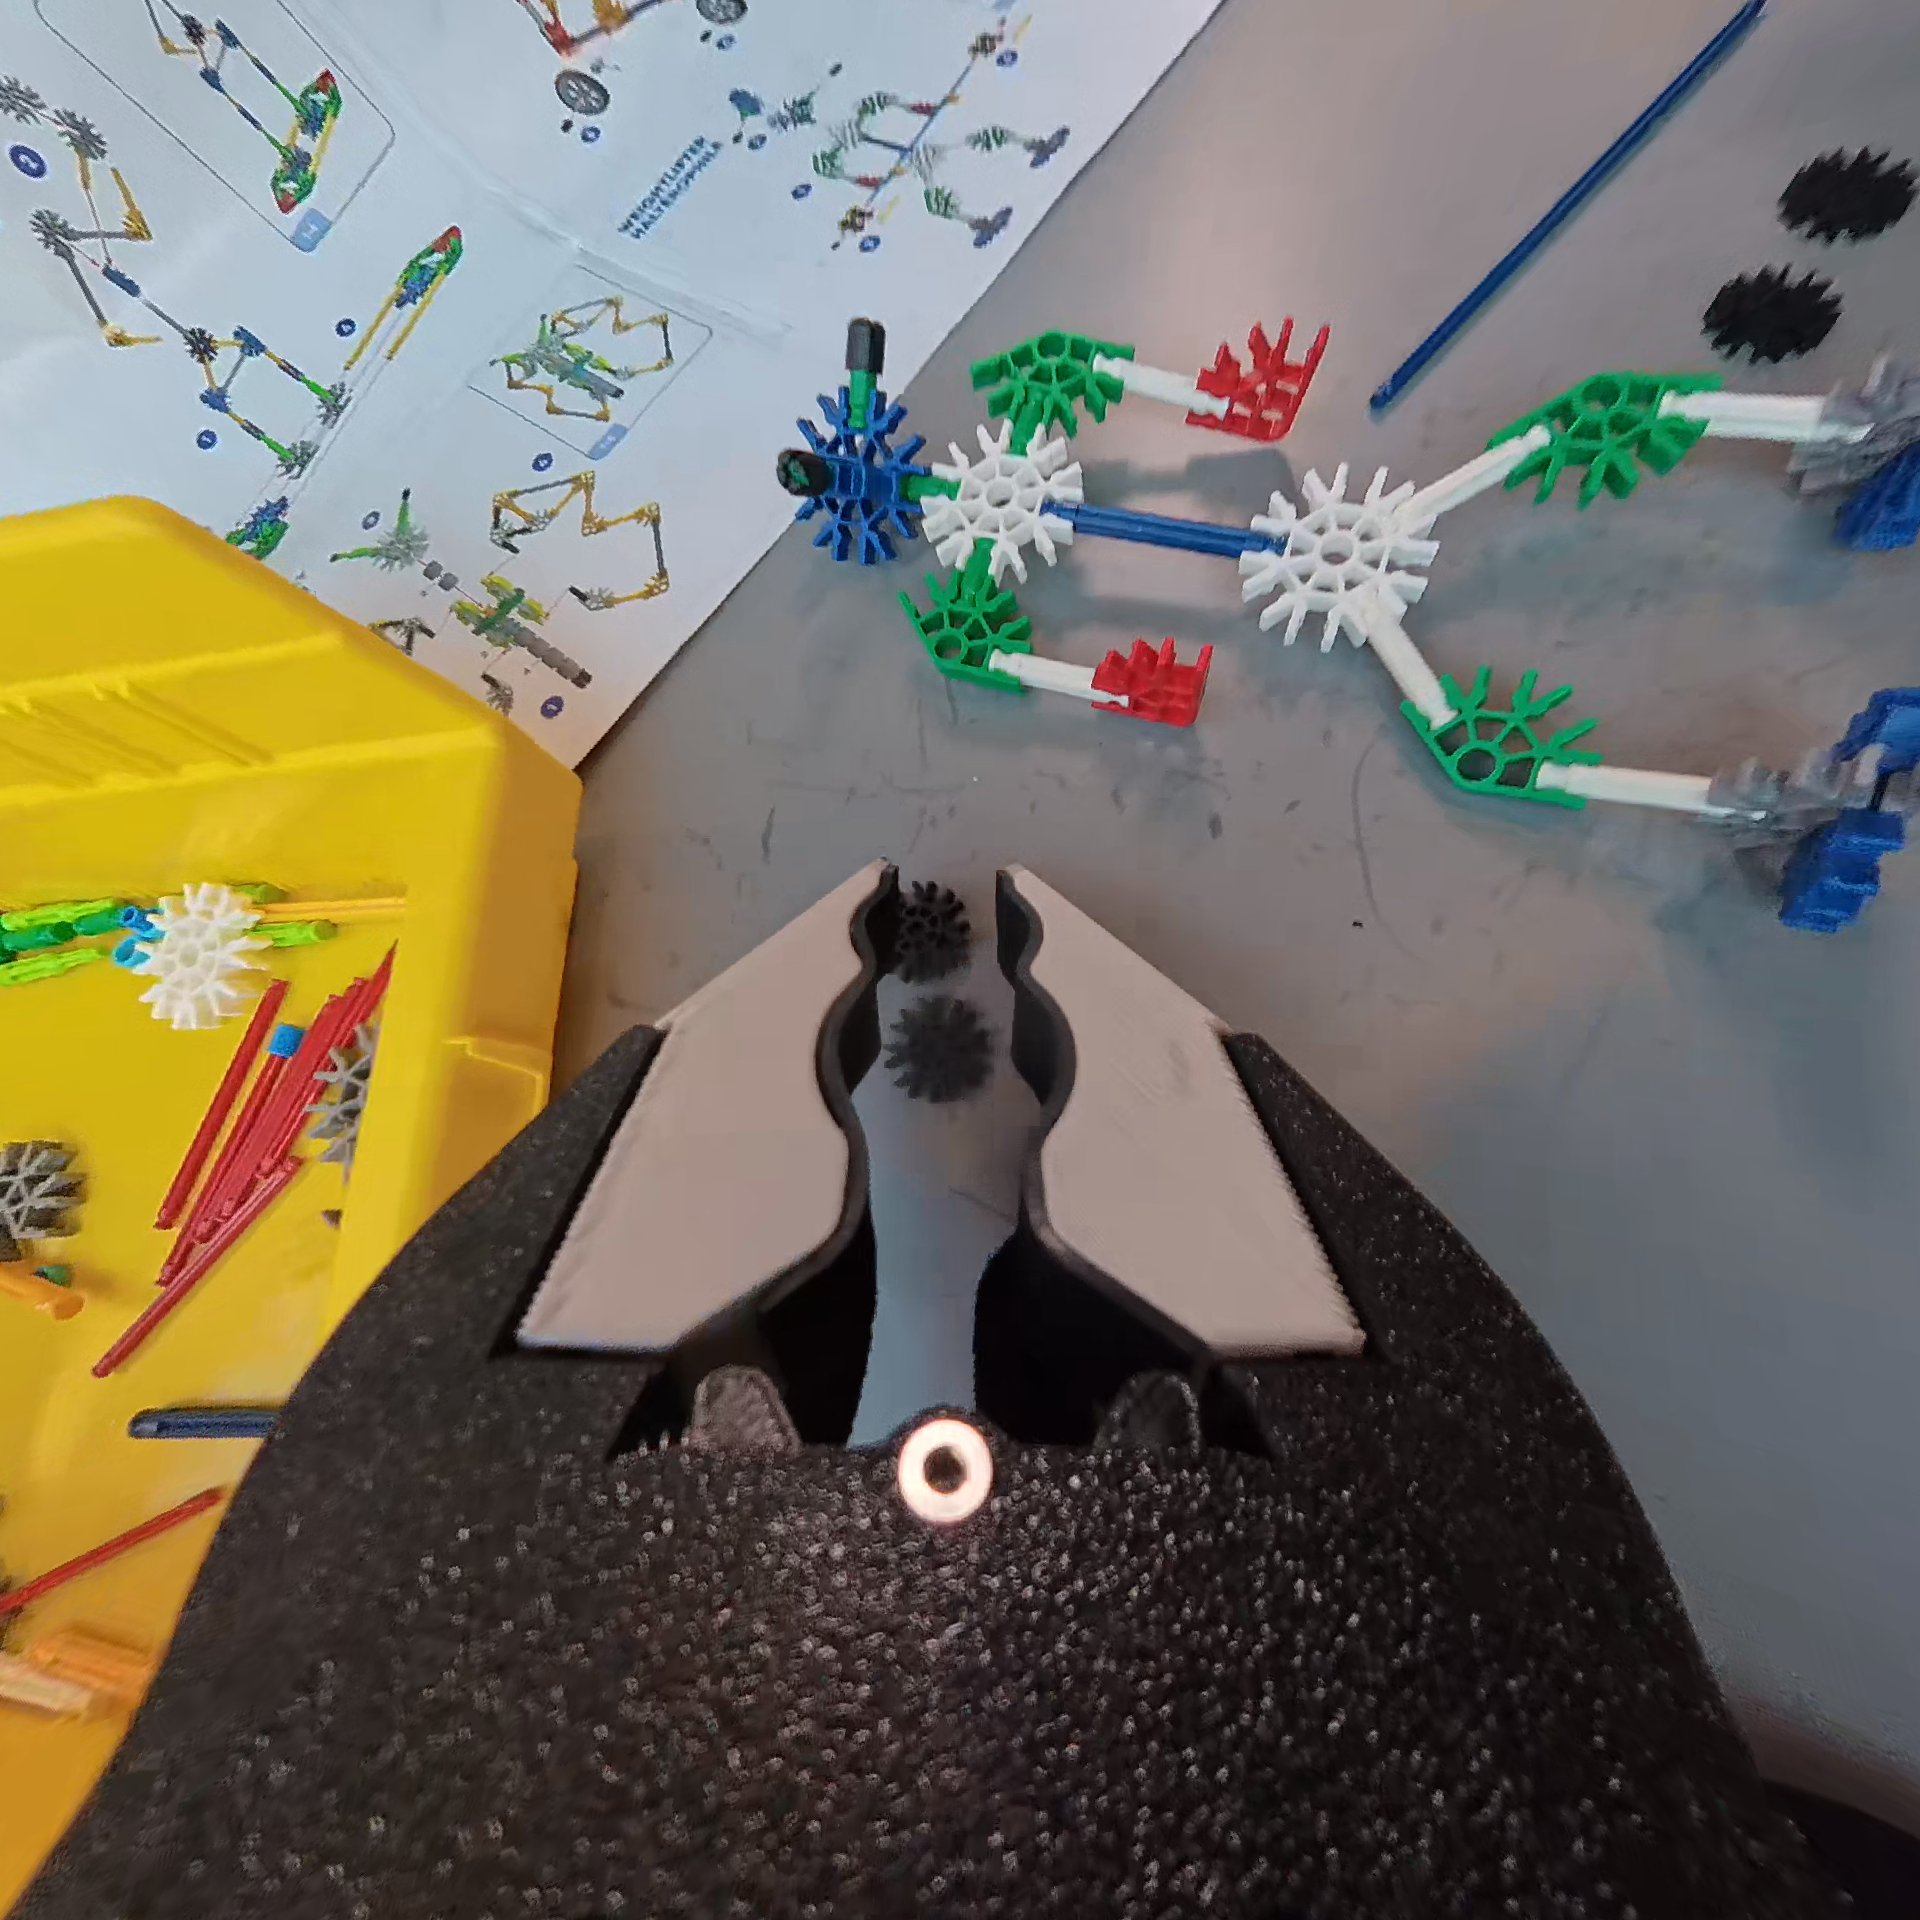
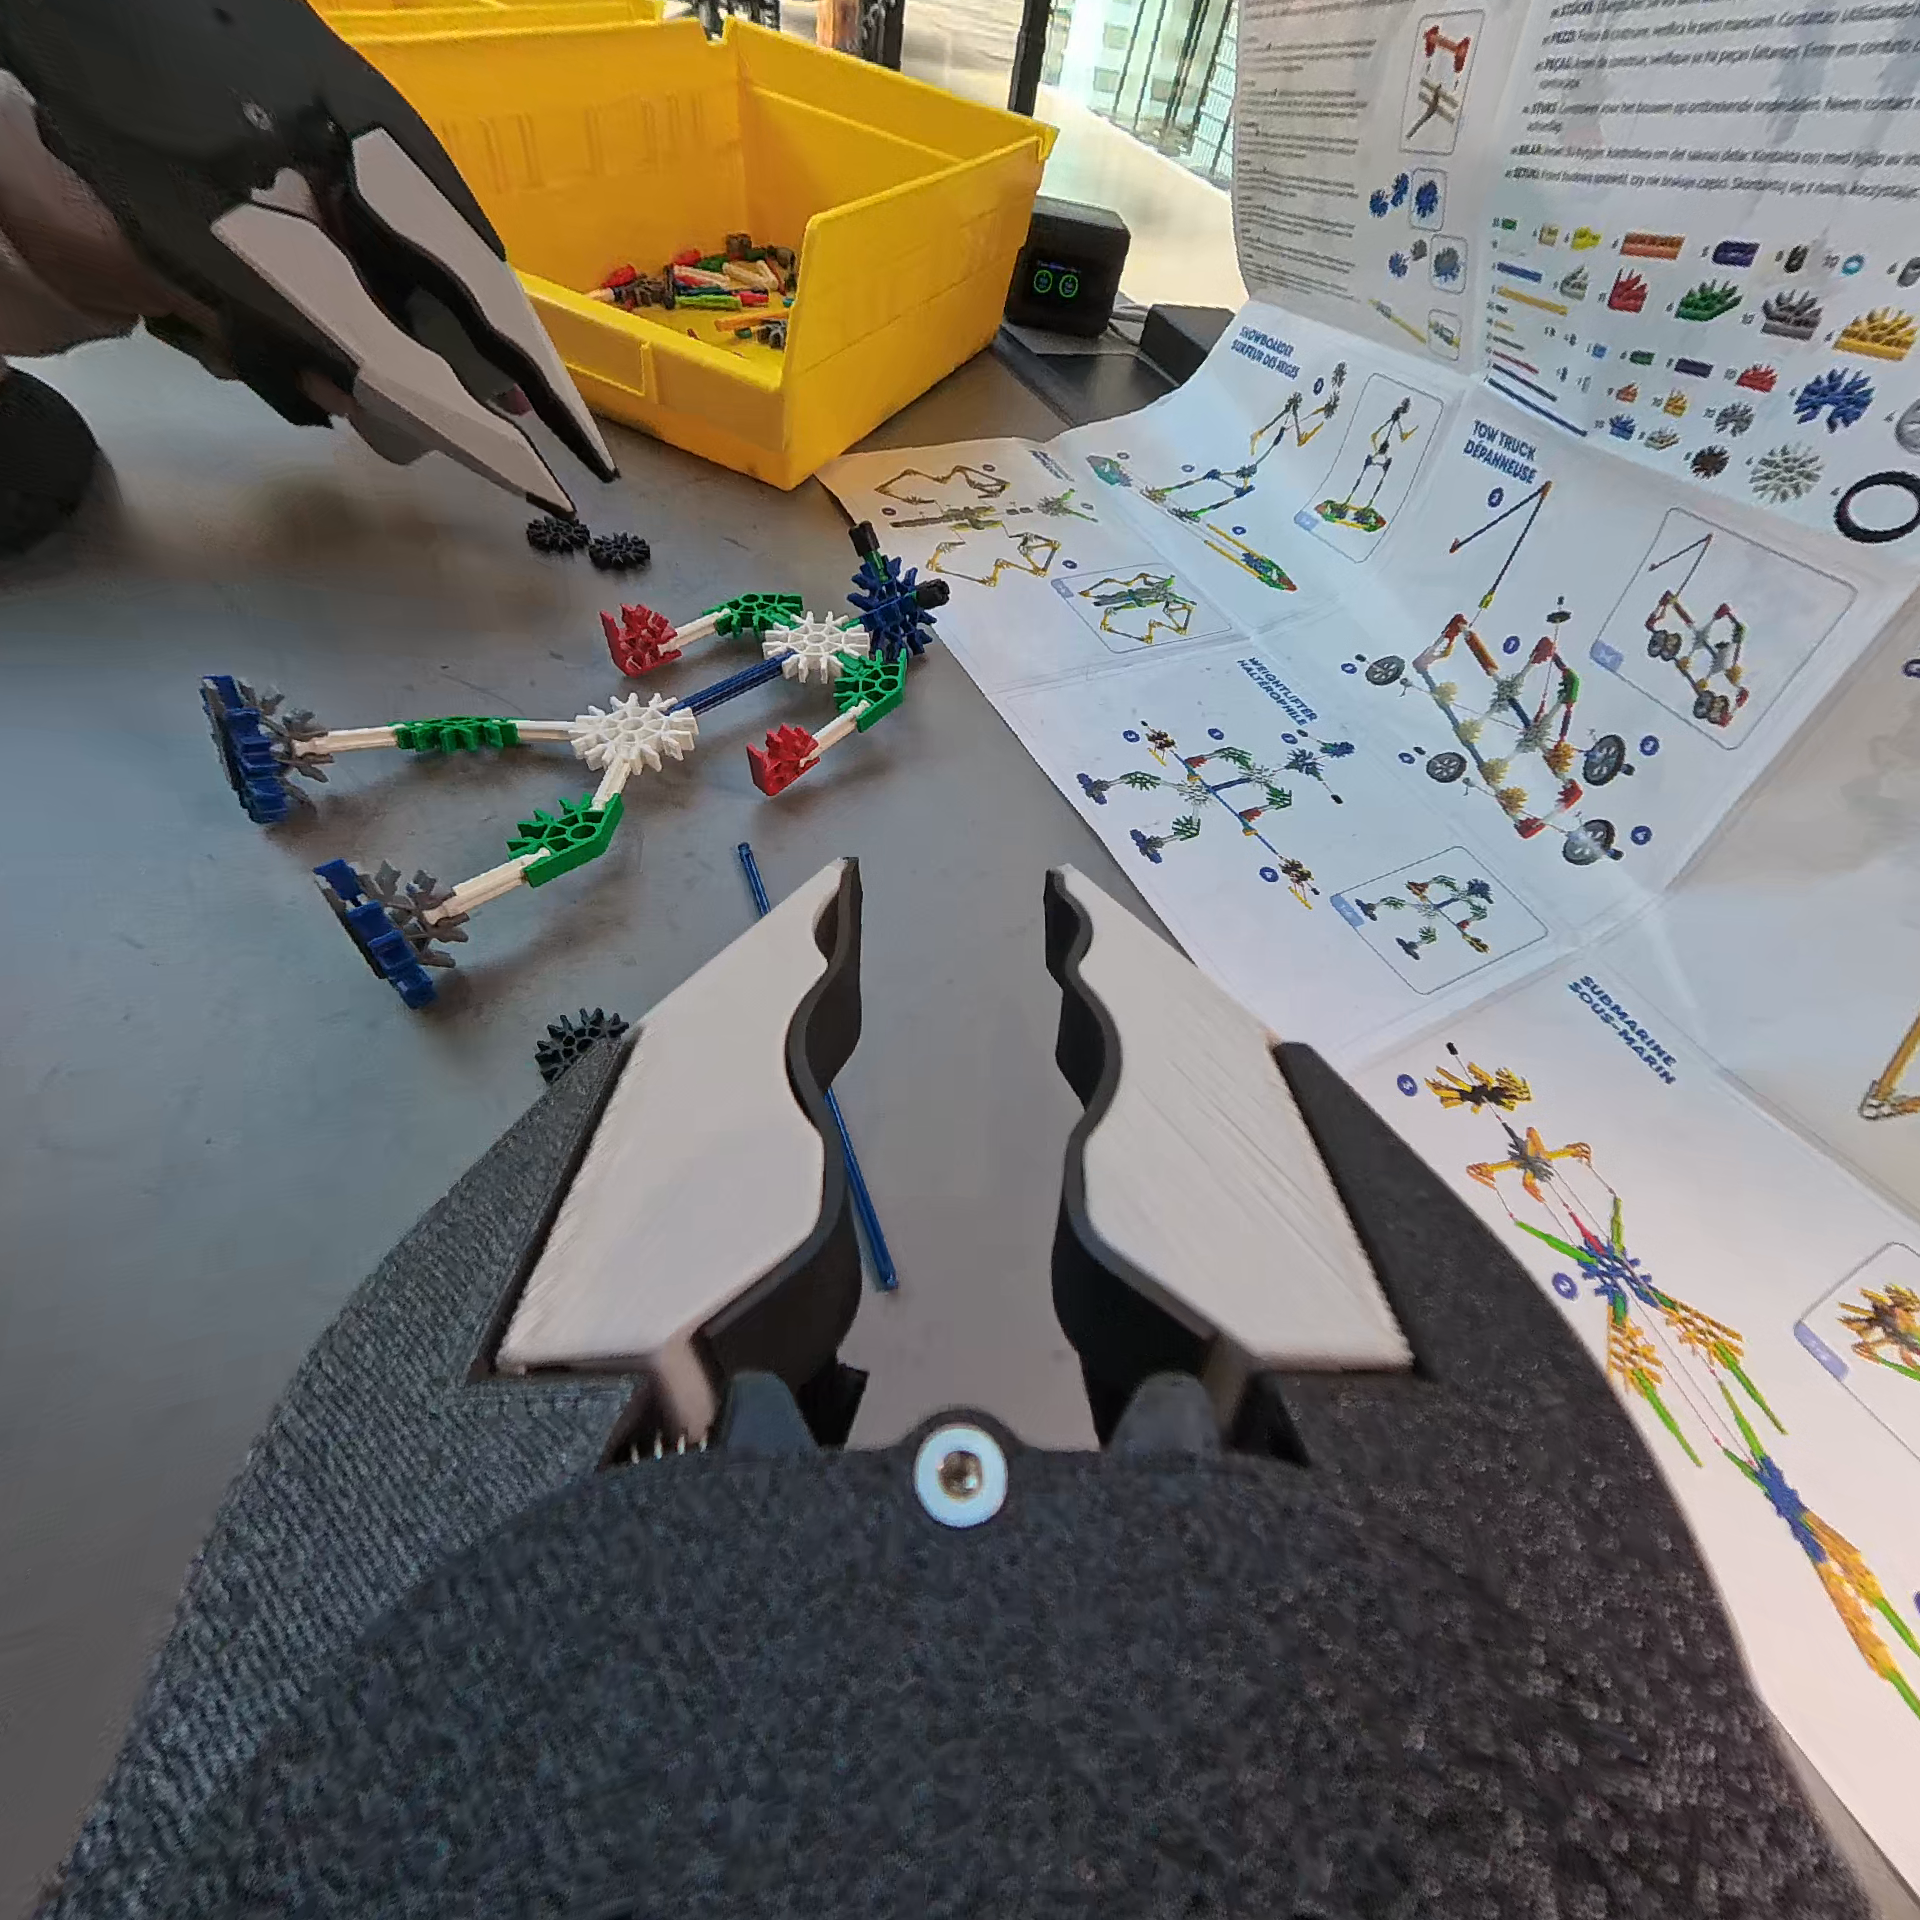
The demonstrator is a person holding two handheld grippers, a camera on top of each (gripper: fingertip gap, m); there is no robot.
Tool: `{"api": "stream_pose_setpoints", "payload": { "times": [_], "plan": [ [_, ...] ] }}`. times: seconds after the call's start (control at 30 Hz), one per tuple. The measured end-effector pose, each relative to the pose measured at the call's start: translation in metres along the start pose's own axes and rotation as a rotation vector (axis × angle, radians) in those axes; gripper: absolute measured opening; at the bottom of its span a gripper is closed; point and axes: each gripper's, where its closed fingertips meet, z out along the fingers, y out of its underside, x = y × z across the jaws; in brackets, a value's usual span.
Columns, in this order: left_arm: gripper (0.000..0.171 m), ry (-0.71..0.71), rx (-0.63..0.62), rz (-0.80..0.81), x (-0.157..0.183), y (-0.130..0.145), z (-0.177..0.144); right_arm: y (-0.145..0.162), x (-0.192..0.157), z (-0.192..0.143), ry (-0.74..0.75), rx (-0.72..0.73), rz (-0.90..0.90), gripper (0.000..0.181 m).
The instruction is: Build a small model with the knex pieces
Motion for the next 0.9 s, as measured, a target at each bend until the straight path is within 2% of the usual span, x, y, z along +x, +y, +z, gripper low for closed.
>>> {"api": "stream_pose_setpoints", "payload": {
  "times": [0.23,0.33,0.6,0.7,0.8,0.9],
  "plan": [
    [0.03,0.223,0.278,-0.201,0.03,-0.049,-0.009,0.011,0.004,0.004,0.016,-0.035,0.004,0.026],
    [0.034,0.299,0.343,-0.262,0.04,-0.061,-0.009,0.016,0.004,0.006,0.025,-0.061,-0.014,0.024],
    [0.035,0.317,0.24,-0.213,0.052,-0.047,0.004,0.026,-0.002,0.009,0.008,-0.121,-0.052,0.023],
    [0.034,0.392,0.183,-0.233,0.062,-0.039,0.006,0.03,-0.002,0.01,0.009,-0.139,-0.057,0.023],
    [0.033,0.542,0.143,-0.284,0.079,-0.035,0.001,0.034,-0.005,0.012,-0.002,-0.161,-0.067,0.023],
    [0.033,0.601,0.103,-0.261,0.093,-0.03,0.001,0.043,-0.014,0.014,-0.043,-0.209,-0.088,0.023]
  ]
}}
